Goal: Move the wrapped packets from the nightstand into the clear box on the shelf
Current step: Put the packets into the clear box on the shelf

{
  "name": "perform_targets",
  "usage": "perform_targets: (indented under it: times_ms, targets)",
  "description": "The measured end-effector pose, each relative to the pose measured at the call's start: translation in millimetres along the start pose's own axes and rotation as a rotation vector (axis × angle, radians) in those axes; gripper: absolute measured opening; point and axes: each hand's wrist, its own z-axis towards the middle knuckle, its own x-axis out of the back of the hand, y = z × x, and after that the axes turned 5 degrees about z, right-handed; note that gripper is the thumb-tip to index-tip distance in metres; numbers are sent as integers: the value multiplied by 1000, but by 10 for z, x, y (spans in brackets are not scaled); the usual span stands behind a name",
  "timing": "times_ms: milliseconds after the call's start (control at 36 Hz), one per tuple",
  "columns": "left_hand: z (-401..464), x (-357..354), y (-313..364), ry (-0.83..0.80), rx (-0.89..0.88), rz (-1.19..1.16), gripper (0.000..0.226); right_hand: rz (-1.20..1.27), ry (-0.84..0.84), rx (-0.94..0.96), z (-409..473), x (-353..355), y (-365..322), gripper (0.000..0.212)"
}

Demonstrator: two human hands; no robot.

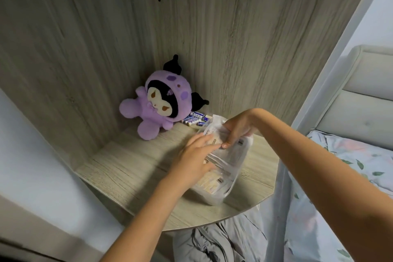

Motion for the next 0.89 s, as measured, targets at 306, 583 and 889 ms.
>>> perform_targets:
  times_ms: [306, 583, 889]
  targets:
    - [79, -53, -32, 14, 31, 171, 37, -340, 384, -46, -249, 74, -144, 39]
    - [162, -85, 45, -55, 7, 261, 47, -521, 605, 31, -152, -837, 148, 63]
    - [196, -76, 113, -143, 35, 164, 57, -514, 516, -126, -123, -870, 112, 70]
